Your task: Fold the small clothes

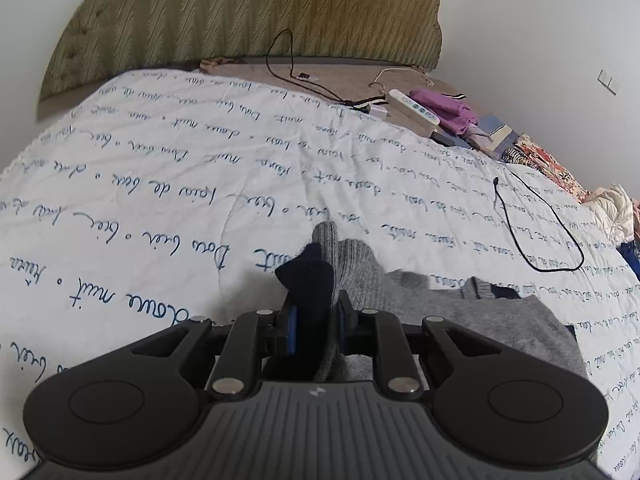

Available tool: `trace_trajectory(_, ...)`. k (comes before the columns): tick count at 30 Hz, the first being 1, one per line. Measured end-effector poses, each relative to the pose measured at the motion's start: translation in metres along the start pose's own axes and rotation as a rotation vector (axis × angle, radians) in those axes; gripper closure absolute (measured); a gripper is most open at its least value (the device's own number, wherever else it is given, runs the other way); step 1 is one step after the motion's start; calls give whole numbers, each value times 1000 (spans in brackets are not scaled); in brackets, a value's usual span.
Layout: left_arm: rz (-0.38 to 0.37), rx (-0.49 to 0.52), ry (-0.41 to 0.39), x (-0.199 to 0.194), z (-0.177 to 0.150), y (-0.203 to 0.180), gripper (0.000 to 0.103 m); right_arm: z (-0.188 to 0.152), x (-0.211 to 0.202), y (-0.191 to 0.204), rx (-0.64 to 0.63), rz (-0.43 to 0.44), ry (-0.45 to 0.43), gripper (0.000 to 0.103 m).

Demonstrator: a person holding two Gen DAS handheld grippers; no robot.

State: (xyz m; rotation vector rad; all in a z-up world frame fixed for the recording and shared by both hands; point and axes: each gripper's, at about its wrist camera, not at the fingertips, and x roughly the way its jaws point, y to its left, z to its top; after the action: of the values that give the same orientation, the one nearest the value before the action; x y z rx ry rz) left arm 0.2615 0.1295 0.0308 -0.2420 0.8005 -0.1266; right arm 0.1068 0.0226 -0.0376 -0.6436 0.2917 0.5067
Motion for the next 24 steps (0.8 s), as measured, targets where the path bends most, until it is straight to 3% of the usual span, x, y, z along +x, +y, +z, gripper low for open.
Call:
trace_trajectory(12,20,-29,-13,-17,10,-49,85,-26,-45,-78,428,72,-24,95)
trace_trajectory(24,15,34,-48,-15,9,-122,85,-73,-73,-140,676,78,-15,95)
